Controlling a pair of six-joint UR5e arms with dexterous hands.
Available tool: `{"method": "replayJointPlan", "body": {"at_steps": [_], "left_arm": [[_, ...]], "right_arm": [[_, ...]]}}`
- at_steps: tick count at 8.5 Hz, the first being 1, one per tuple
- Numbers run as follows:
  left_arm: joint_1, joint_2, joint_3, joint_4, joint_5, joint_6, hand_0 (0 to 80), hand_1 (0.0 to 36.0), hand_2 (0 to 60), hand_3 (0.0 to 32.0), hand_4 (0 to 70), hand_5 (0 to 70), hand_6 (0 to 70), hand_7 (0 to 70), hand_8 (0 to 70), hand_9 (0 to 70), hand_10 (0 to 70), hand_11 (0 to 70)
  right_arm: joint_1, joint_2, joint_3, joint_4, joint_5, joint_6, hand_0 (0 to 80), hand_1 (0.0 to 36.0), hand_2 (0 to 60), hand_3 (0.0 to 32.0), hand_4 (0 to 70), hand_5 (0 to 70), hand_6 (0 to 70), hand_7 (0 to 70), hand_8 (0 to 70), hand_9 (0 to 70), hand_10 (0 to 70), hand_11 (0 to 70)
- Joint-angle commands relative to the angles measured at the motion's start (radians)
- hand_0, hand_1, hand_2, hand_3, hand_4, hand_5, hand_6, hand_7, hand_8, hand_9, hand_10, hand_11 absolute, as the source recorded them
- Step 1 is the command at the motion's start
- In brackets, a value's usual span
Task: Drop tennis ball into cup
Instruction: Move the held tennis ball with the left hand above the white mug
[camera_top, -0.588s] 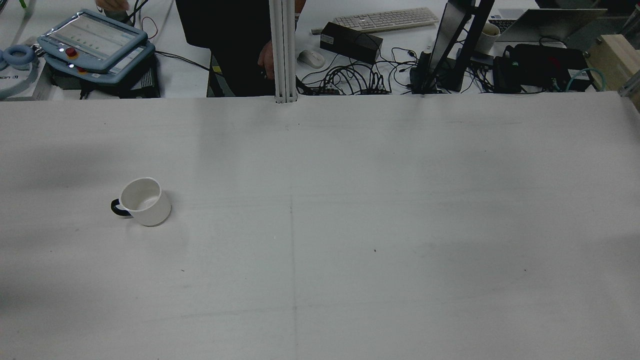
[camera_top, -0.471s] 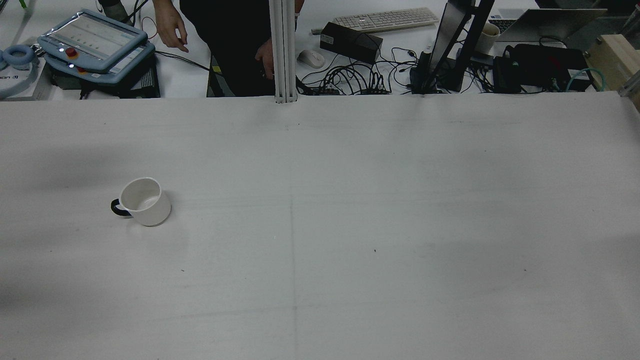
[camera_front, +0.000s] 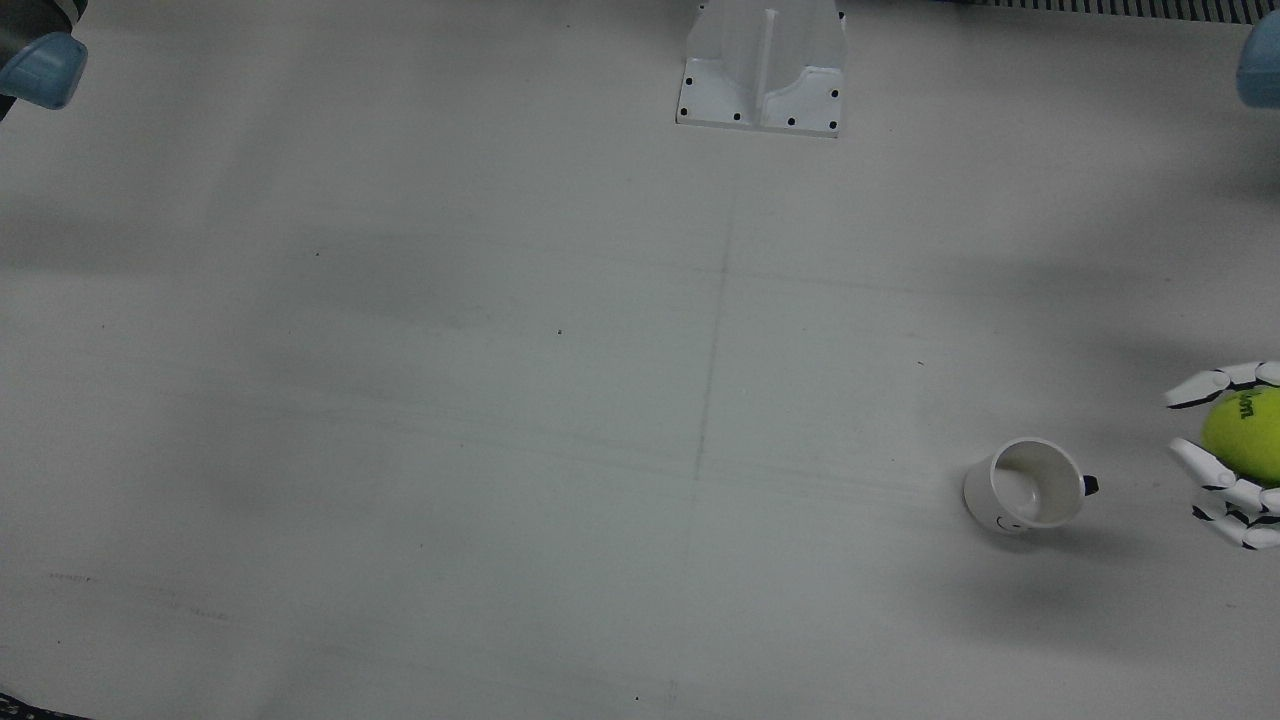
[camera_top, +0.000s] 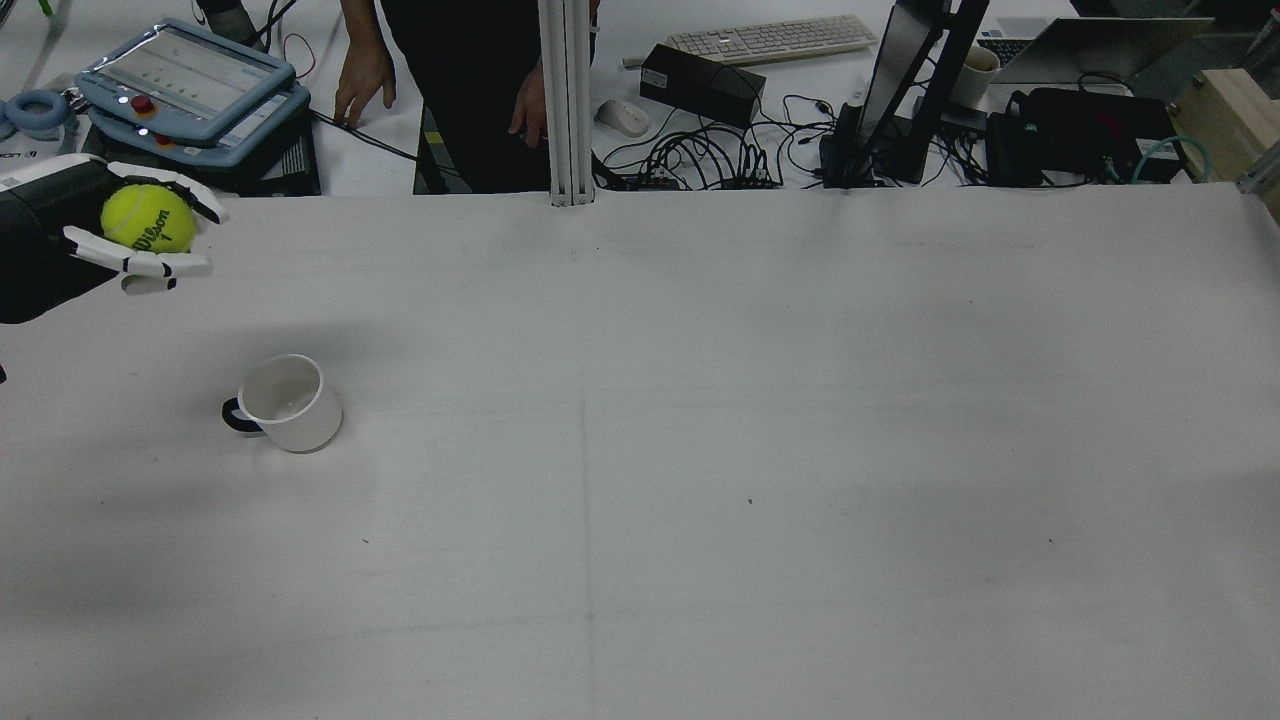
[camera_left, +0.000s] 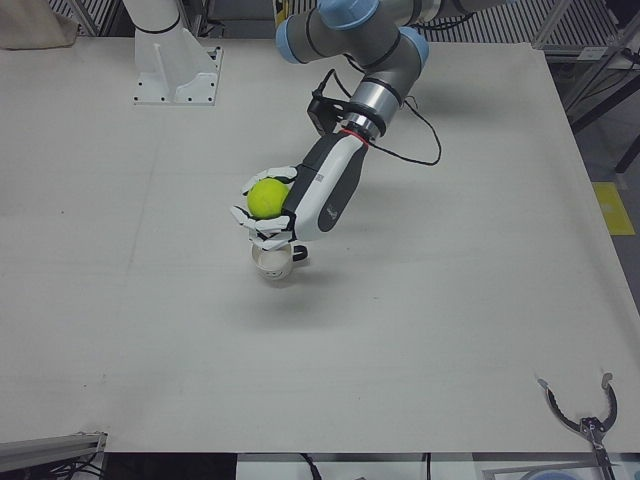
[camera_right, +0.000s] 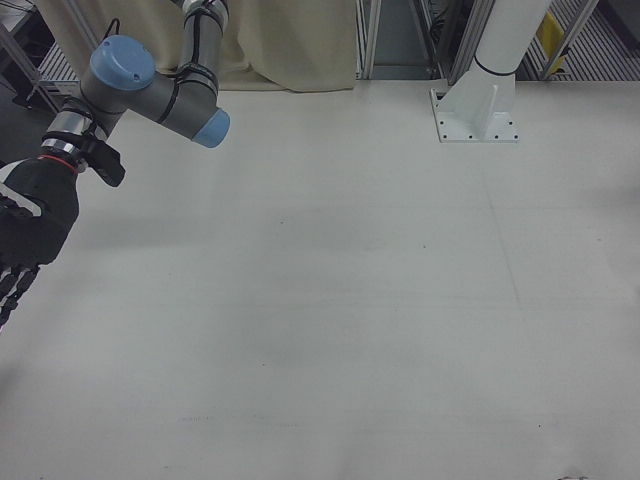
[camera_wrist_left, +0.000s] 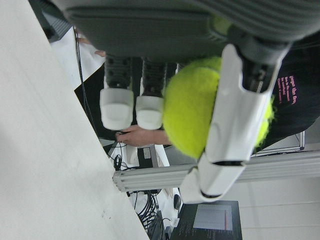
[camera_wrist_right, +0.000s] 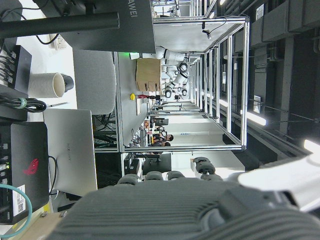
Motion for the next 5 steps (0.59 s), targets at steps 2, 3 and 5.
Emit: {"method": "replayJointPlan", "body": {"at_steps": [2,3,5], "left_arm": [[0.093,0.005,0.017,-0.006,-0.041,0.005,73.0,36.0,60.0,0.0,57.1,25.5,37.8,70.0,68.1,70.0,70.0,70.0],[0.111,0.008,0.023,-0.011,-0.041,0.005,73.4,36.0,60.0,0.0,56.8,25.4,37.7,70.0,67.8,70.0,70.0,70.0],[0.119,0.008,0.038,-0.021,-0.043,0.007,72.4,36.0,60.0,0.0,55.9,25.1,37.4,70.0,67.4,70.0,70.0,70.0]], "right_arm": [[0.0,0.0,-0.002,0.0,-0.001,0.0,0.0,0.0,0.0,0.0,0.0,0.0,0.0,0.0,0.0,0.0,0.0,0.0],[0.0,0.0,0.0,0.0,0.001,0.0,0.0,0.0,0.0,0.0,0.0,0.0,0.0,0.0,0.0,0.0,0.0,0.0],[0.0,0.0,-0.002,0.0,0.001,0.0,0.0,0.0,0.0,0.0,0.0,0.0,0.0,0.0,0.0,0.0,0.0,0.0]]}}
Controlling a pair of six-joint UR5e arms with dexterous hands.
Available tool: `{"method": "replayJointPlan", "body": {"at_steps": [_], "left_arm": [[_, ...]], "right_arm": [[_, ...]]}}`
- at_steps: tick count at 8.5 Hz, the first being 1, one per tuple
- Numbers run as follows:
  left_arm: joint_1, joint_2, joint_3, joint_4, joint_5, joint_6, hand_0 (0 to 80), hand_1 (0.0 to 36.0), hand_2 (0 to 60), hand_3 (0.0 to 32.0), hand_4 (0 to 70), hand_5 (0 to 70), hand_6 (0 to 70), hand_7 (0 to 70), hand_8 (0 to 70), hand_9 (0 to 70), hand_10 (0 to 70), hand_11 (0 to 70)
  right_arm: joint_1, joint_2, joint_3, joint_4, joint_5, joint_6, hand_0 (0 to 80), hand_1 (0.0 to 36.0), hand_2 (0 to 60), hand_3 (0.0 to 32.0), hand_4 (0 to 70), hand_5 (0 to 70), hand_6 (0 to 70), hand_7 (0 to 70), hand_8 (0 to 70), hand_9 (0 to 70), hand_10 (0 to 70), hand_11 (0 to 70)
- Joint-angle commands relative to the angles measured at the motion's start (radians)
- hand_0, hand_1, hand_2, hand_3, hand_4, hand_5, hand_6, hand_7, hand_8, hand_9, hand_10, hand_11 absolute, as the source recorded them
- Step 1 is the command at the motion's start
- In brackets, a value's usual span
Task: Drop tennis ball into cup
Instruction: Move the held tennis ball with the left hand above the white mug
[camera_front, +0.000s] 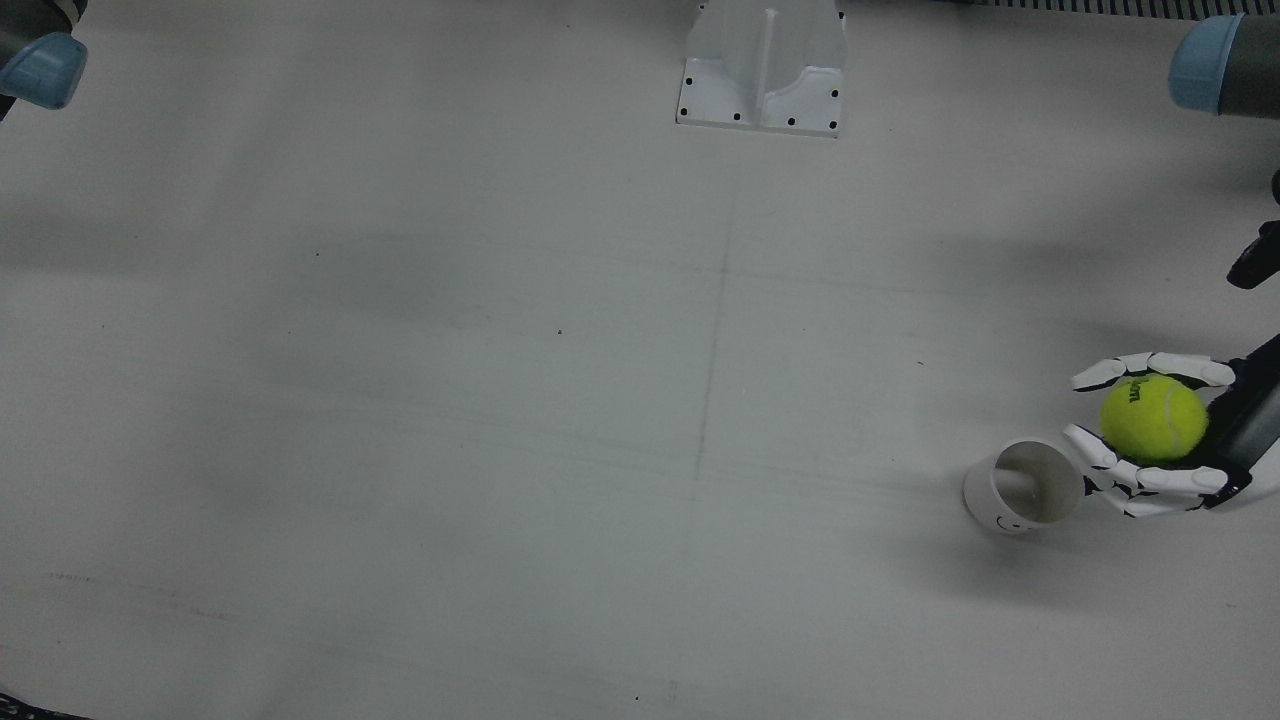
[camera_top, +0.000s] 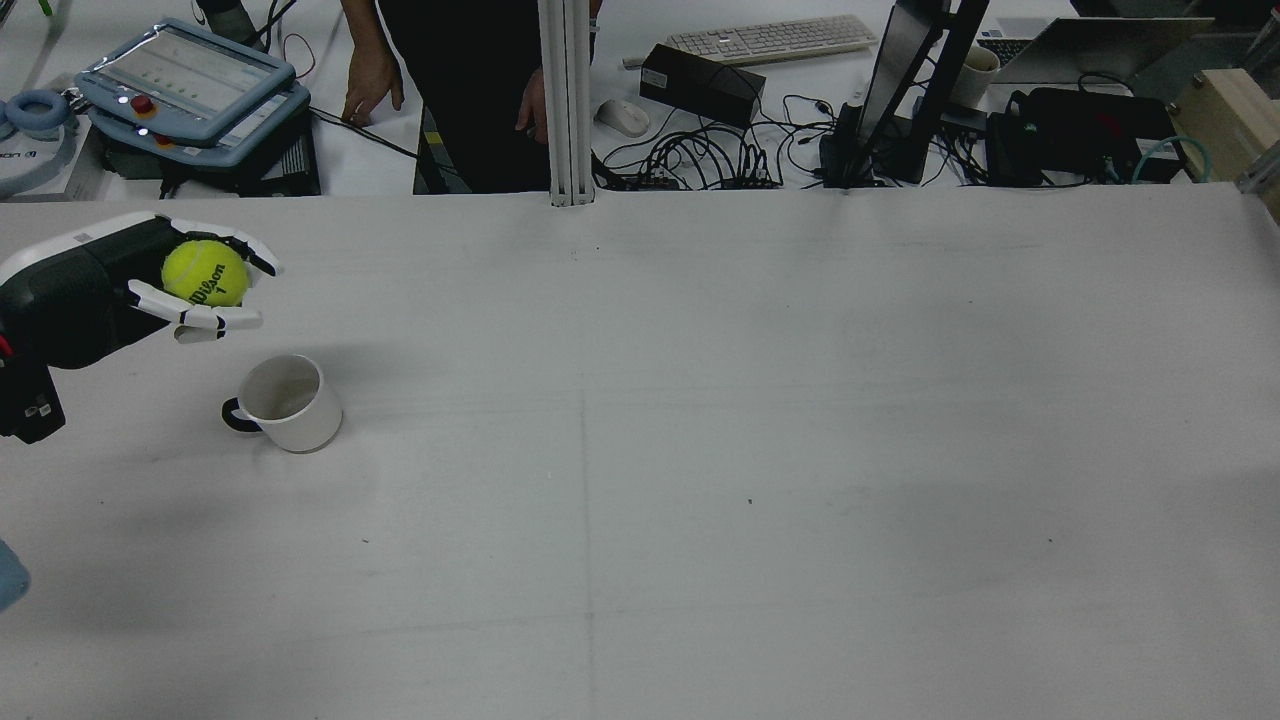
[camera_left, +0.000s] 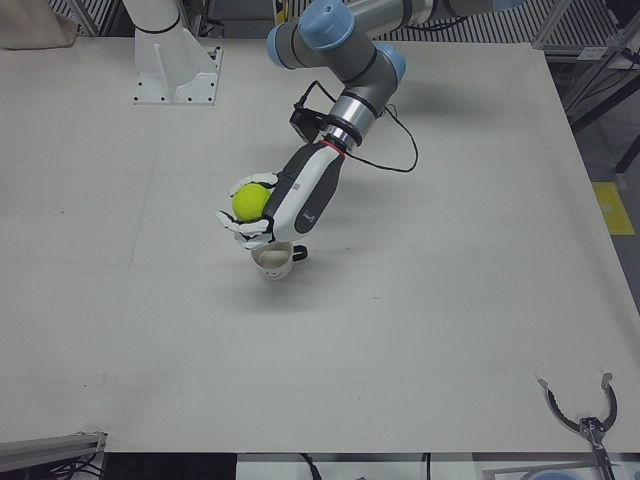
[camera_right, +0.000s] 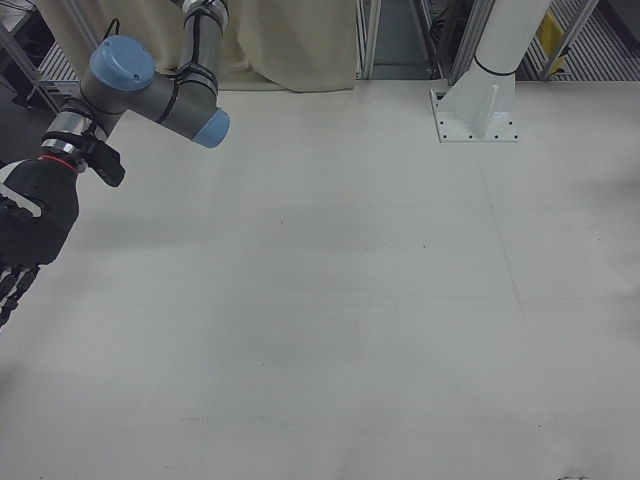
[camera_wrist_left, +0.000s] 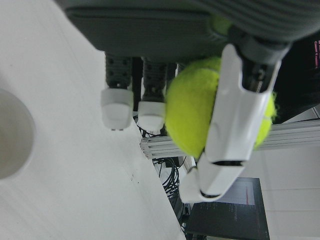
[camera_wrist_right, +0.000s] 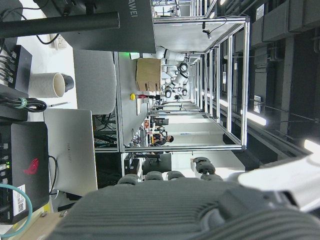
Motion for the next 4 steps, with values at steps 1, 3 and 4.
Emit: {"method": "replayJointPlan", "body": {"at_steps": [1,3,4], "left_arm": [[0.013,0.004,0.019,-0.014,-0.002,0.0,71.6,36.0,60.0,0.0,55.4,25.0,37.1,70.0,67.0,70.0,70.0,70.0],[0.011,0.004,0.016,-0.017,0.0,-0.006,70.6,36.0,60.0,0.0,54.4,24.1,36.0,70.0,64.3,70.0,70.0,70.0],[0.011,0.006,0.013,-0.041,0.003,-0.008,77.0,36.0,60.0,0.0,42.2,18.9,25.0,66.0,44.5,66.2,55.0,70.0]], "right_arm": [[0.0,0.0,0.001,0.0,0.001,0.0,0.0,0.0,0.0,0.0,0.0,0.0,0.0,0.0,0.0,0.0,0.0,0.0],[0.0,0.0,-0.001,0.0,0.001,0.0,0.0,0.0,0.0,0.0,0.0,0.0,0.0,0.0,0.0,0.0,0.0,0.0],[0.0,0.0,-0.001,0.0,0.001,0.0,0.0,0.0,0.0,0.0,0.0,0.0,0.0,0.0,0.0,0.0,0.0,0.0]]}}
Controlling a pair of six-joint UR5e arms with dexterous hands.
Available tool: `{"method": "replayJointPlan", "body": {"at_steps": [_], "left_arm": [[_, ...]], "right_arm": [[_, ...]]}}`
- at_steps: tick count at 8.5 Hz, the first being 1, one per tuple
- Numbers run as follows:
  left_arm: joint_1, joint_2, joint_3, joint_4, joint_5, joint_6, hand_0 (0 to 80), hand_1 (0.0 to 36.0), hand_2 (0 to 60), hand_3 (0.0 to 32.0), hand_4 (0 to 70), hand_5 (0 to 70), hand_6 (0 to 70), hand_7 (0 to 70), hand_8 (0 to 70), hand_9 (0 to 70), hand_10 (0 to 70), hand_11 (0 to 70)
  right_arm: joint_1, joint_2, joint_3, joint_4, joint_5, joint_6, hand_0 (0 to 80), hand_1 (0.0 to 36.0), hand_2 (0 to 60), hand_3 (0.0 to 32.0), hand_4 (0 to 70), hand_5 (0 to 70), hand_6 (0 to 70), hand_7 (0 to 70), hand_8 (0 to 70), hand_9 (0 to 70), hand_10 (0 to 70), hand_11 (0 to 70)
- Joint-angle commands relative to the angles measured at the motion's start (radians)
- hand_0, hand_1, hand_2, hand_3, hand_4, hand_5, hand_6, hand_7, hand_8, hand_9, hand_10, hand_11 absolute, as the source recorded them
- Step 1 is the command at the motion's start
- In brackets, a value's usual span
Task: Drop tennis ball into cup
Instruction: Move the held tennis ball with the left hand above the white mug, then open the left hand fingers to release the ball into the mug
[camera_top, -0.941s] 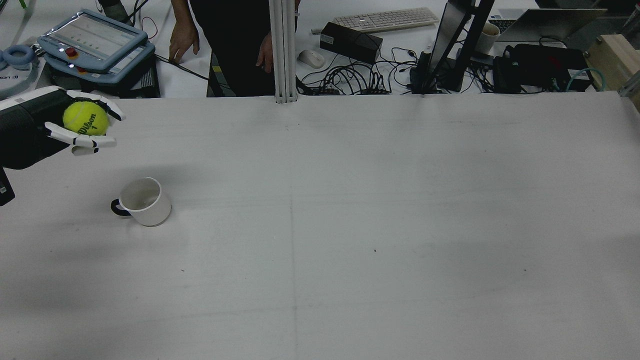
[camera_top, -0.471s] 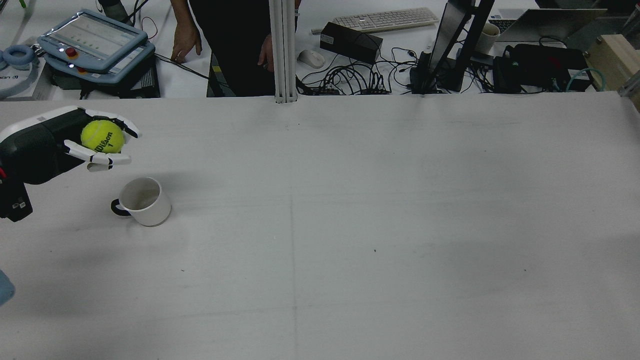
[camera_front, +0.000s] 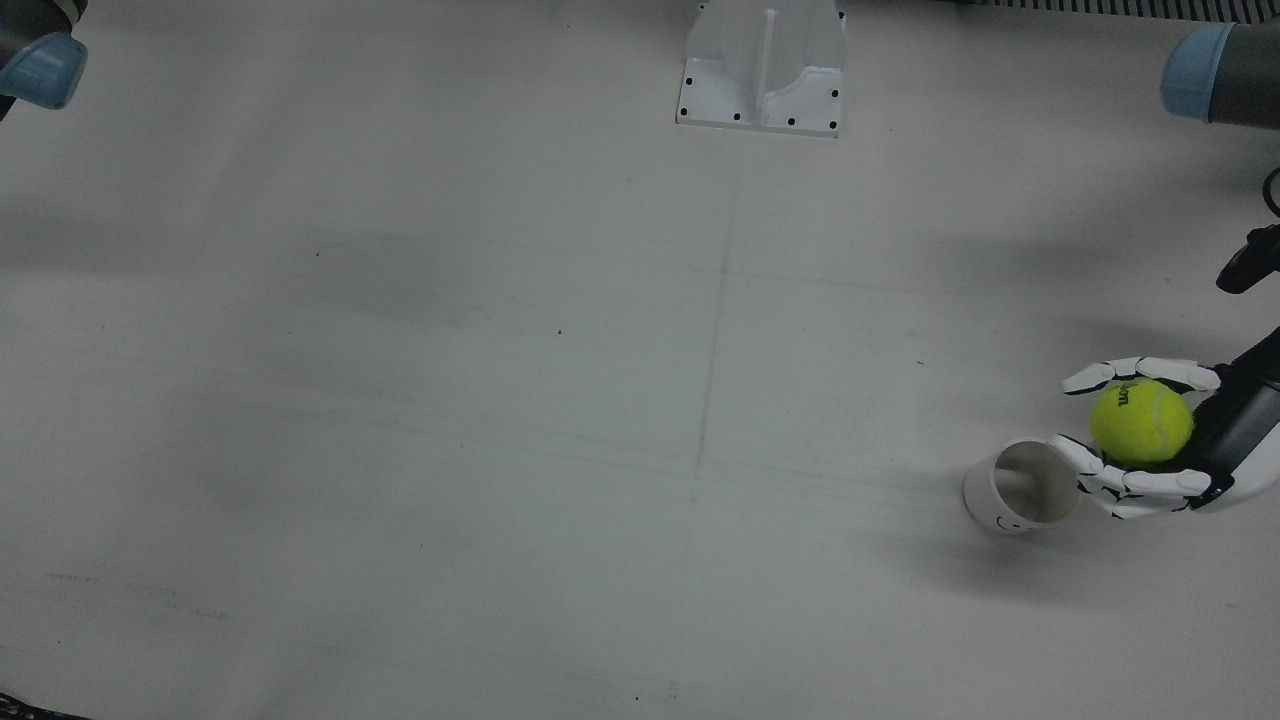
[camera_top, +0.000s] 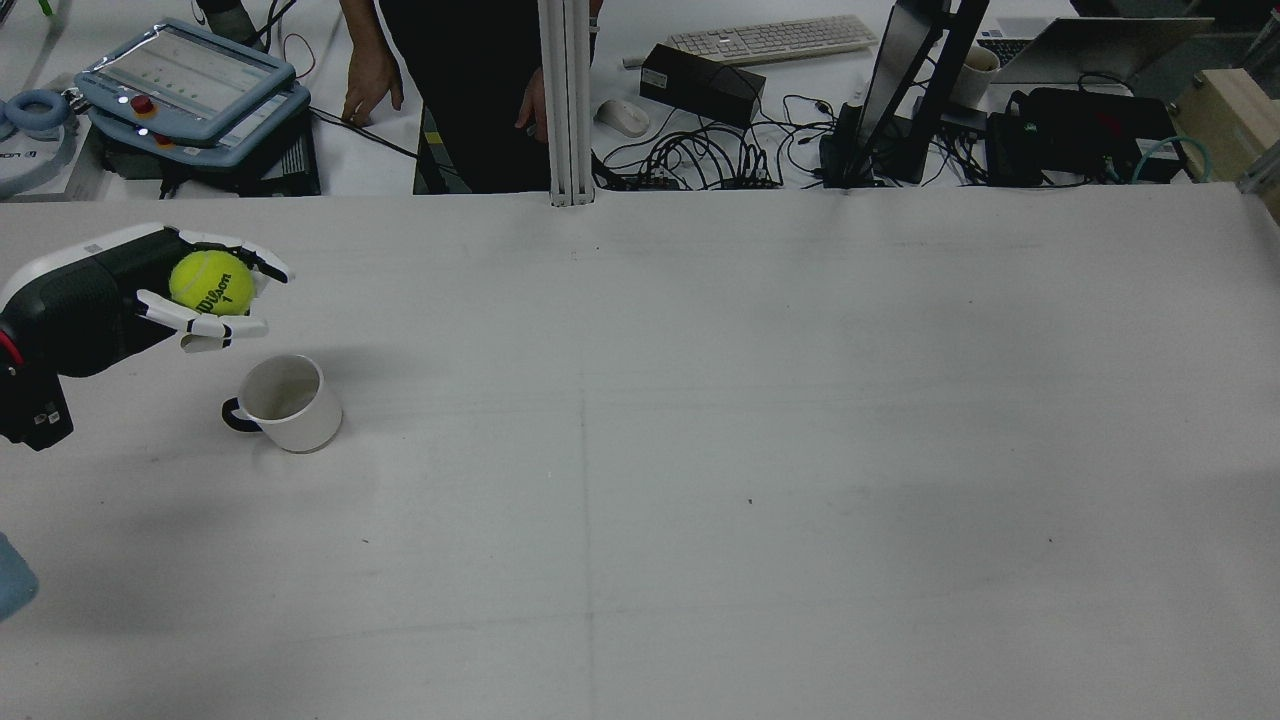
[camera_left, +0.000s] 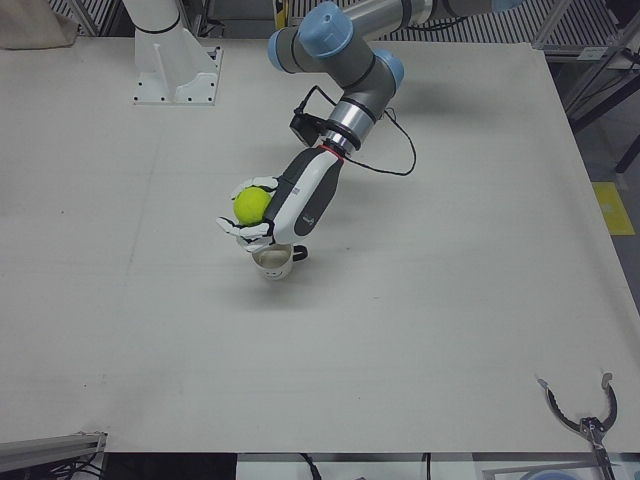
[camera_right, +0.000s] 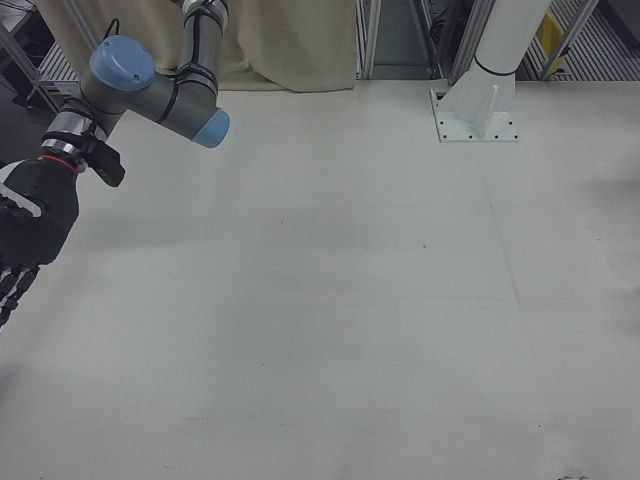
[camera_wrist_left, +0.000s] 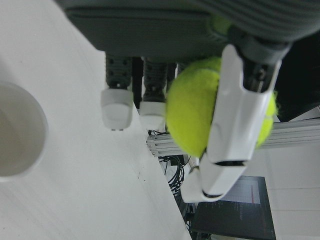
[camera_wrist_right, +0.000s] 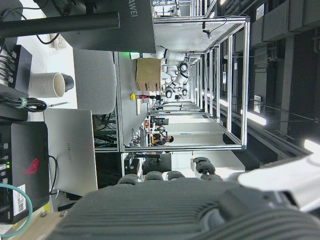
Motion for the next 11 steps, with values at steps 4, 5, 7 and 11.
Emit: {"method": "replayJointPlan", "body": {"at_steps": [4,5,7,11], "left_arm": [[0.0,0.002,-0.003,-0.047,0.004,-0.005,76.2,36.0,37.6,0.0,2.1,11.9,4.7,1.4,3.7,5.4,6.6,13.4],[0.0,0.002,-0.003,-0.048,0.004,-0.005,74.7,36.0,39.4,0.0,1.1,11.8,4.5,0.6,3.2,4.6,5.9,12.4],[0.0,0.002,-0.003,-0.048,0.005,-0.005,74.0,36.0,41.2,0.0,1.7,11.8,4.3,0.3,2.7,3.8,5.7,12.1],[-0.321,0.0,-0.056,-0.021,0.046,0.007,71.6,36.0,46.0,0.0,0.8,11.8,4.1,0.1,1.9,2.4,5.9,12.5]], "right_arm": [[0.0,0.0,0.0,0.0,0.001,0.0,0.0,0.0,0.0,0.0,0.0,0.0,0.0,0.0,0.0,0.0,0.0,0.0],[0.0,0.0,0.001,0.0,-0.001,0.0,0.0,0.0,0.0,0.0,0.0,0.0,0.0,0.0,0.0,0.0,0.0,0.0],[0.0,0.0,0.001,0.0,0.001,0.0,0.0,0.0,0.0,0.0,0.0,0.0,0.0,0.0,0.0,0.0,0.0,0.0],[0.0,0.0,0.001,0.0,-0.001,0.0,0.0,0.0,0.0,0.0,0.0,0.0,0.0,0.0,0.0,0.0,0.0,0.0]]}}
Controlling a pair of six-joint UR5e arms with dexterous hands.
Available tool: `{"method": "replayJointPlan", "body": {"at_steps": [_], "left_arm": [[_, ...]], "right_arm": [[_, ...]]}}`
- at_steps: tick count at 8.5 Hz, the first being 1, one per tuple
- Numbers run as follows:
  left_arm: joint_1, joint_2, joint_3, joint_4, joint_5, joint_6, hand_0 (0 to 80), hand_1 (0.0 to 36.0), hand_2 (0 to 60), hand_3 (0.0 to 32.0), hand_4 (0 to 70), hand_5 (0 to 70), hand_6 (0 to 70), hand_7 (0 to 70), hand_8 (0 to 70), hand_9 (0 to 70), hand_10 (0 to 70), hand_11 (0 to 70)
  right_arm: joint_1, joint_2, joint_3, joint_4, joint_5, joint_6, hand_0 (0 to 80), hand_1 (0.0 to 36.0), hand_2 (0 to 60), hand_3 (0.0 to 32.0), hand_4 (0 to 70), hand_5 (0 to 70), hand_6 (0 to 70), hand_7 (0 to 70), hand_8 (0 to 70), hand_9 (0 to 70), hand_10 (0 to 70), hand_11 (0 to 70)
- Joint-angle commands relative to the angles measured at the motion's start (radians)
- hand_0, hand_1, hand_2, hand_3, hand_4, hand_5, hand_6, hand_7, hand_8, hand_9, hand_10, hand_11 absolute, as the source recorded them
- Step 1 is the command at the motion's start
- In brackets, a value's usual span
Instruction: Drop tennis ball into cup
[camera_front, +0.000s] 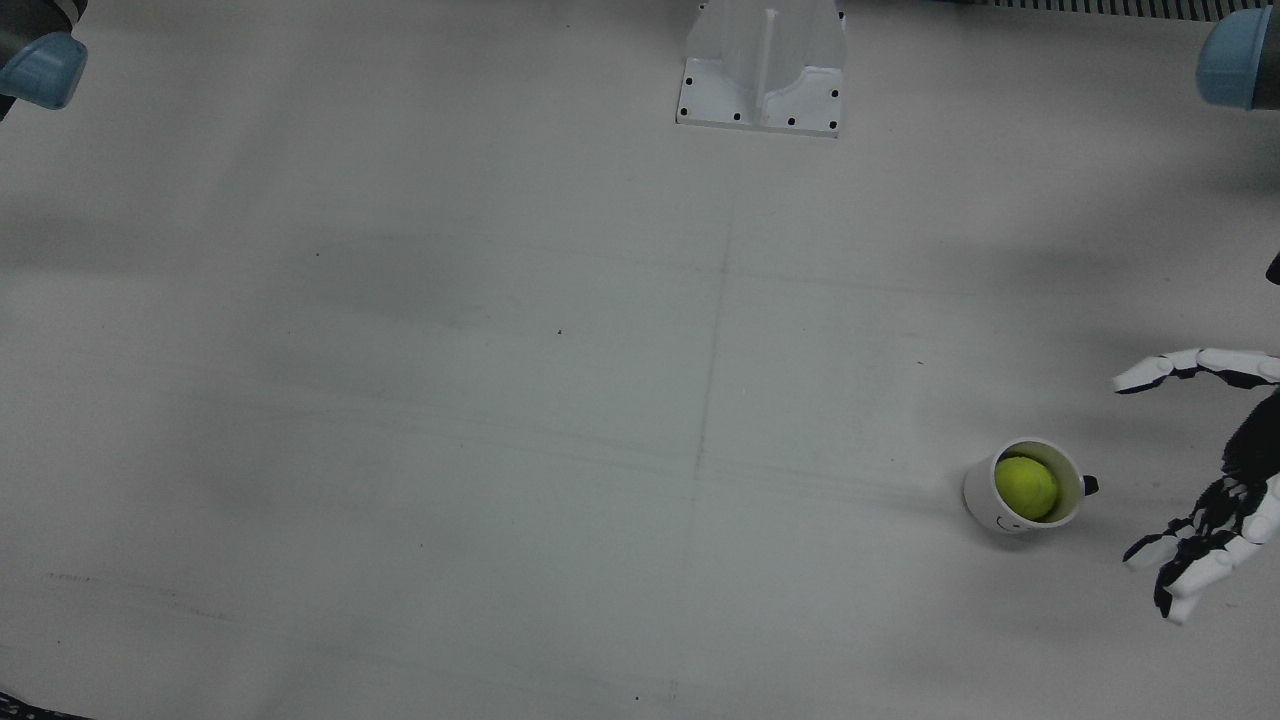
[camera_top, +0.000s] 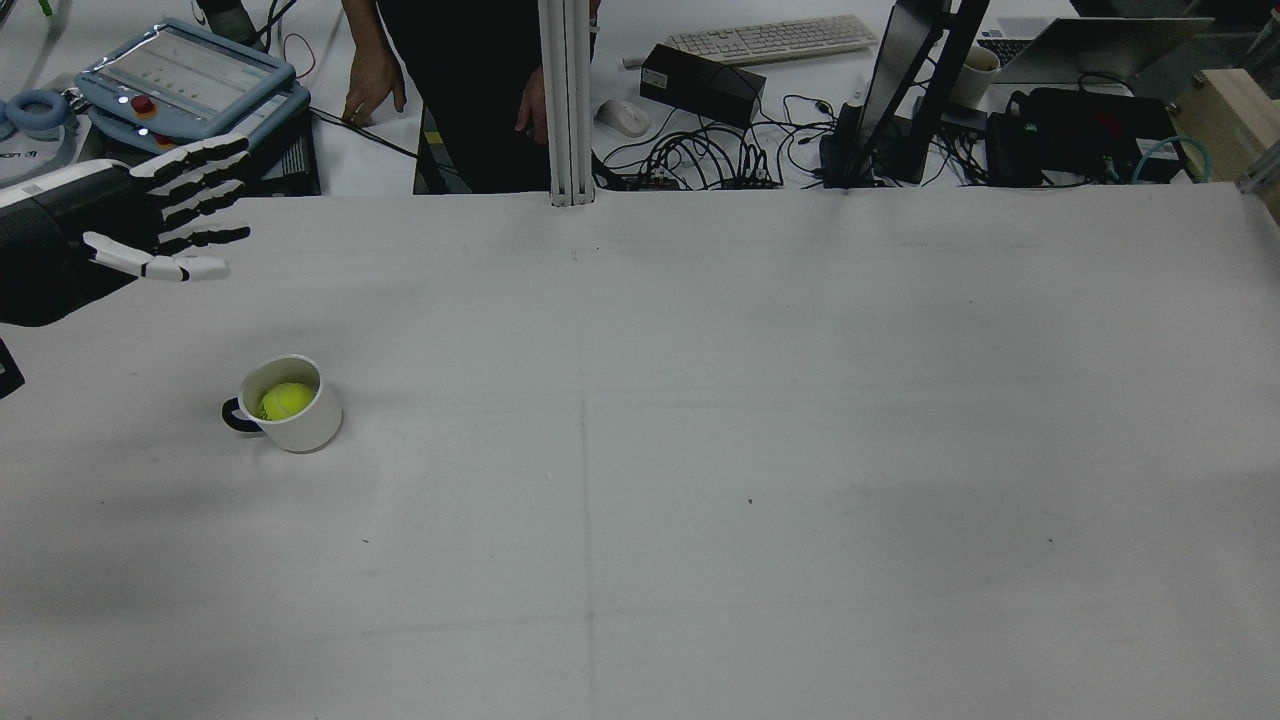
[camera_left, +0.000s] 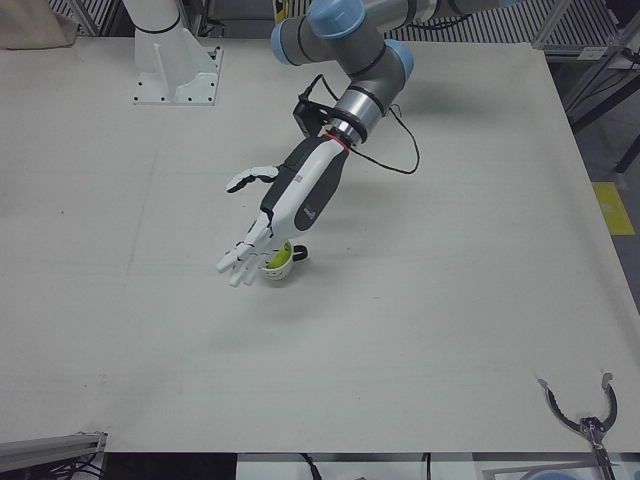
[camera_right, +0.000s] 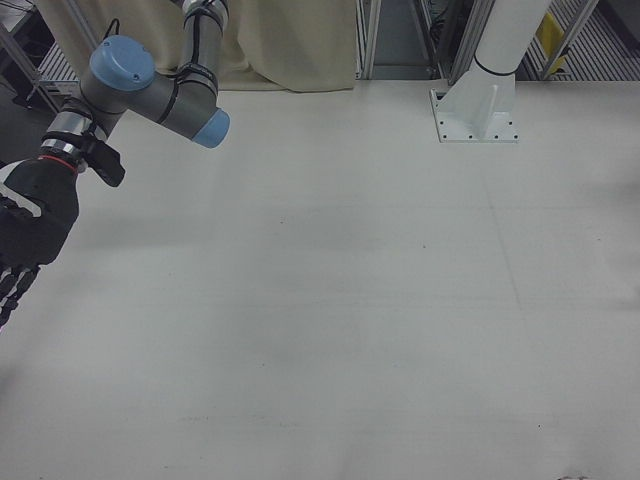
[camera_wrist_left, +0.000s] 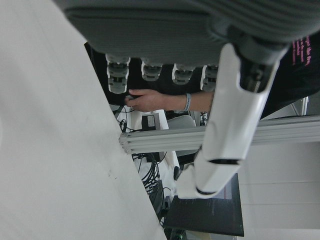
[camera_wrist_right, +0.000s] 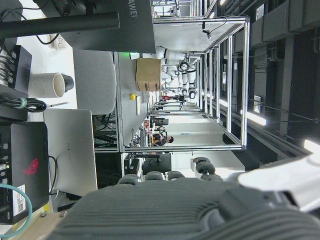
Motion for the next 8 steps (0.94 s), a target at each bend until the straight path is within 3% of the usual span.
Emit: {"method": "replayJointPlan", "body": {"at_steps": [1,2,3,6,8], "left_arm": [[-0.312,0.034,0.001,0.01,0.049,0.026,67.7,36.0,47.2,0.0,0.0,11.6,3.5,0.0,1.1,1.5,5.9,12.5],[-0.344,0.109,0.006,-0.013,0.057,0.031,66.8,36.0,48.4,0.0,0.0,11.7,2.9,0.0,0.8,1.1,5.6,12.1],[-0.375,0.124,0.027,-0.022,0.059,0.031,65.5,36.0,47.2,0.0,0.0,11.6,2.4,0.0,0.4,0.6,5.3,11.7],[-0.388,0.145,0.029,-0.041,0.063,0.029,74.7,36.0,50.4,0.0,0.0,12.3,2.6,0.0,0.4,0.5,3.9,10.0],[-0.386,0.138,0.029,-0.041,0.063,0.029,75.9,36.0,51.0,0.0,0.0,12.4,2.8,0.0,0.3,0.5,4.1,10.2]], "right_arm": [[0.0,0.0,0.0,0.0,-0.001,0.0,0.0,0.0,0.0,0.0,0.0,0.0,0.0,0.0,0.0,0.0,0.0,0.0],[0.0,0.0,-0.001,0.0,-0.001,0.0,0.0,0.0,0.0,0.0,0.0,0.0,0.0,0.0,0.0,0.0,0.0,0.0],[0.0,0.0,-0.001,0.0,0.001,0.0,0.0,0.0,0.0,0.0,0.0,0.0,0.0,0.0,0.0,0.0,0.0,0.0],[0.0,0.0,-0.001,0.0,0.001,0.0,0.0,0.0,0.0,0.0,0.0,0.0,0.0,0.0,0.0,0.0,0.0,0.0],[0.0,0.0,0.0,0.0,0.001,0.0,0.0,0.0,0.0,0.0,0.0,0.0,0.0,0.0,0.0,0.0,0.0,0.0]]}}
